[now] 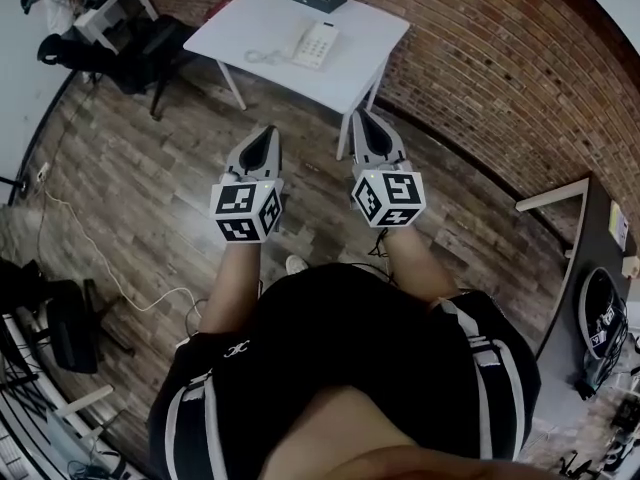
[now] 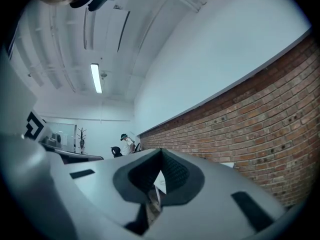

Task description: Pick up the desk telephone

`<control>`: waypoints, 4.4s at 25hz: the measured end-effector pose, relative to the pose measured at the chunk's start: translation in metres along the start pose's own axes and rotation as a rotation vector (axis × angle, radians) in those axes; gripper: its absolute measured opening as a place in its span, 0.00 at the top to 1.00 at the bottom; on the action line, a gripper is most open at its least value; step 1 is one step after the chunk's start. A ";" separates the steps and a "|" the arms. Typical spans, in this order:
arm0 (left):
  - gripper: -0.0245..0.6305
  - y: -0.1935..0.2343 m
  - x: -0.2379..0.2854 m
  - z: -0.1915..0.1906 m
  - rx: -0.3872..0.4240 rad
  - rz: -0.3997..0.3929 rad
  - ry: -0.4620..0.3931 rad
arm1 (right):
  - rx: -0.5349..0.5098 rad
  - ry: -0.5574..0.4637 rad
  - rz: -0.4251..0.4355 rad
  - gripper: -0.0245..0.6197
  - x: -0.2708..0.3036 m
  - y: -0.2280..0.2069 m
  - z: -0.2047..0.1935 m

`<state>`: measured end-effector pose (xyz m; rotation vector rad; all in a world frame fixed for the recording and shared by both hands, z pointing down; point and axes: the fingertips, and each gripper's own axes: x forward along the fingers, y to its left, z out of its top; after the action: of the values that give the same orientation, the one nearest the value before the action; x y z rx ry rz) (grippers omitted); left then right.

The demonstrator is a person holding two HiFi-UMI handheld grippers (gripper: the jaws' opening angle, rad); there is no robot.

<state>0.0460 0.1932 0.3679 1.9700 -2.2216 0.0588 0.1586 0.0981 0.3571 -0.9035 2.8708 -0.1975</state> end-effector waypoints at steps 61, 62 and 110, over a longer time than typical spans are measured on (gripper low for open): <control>0.96 0.175 0.341 0.026 0.008 -0.070 0.122 | 0.093 0.094 -0.112 0.96 0.341 -0.150 -0.059; 0.96 0.177 0.349 0.026 0.006 -0.066 0.128 | 0.091 0.100 -0.104 0.96 0.348 -0.154 -0.060; 0.53 0.259 0.579 -0.156 -0.245 -0.551 0.763 | 0.380 0.615 -0.420 0.80 0.460 -0.264 -0.289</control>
<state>-0.2592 -0.3205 0.6325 1.9059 -1.1336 0.3721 -0.1133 -0.3570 0.6468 -1.5582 2.9084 -1.2043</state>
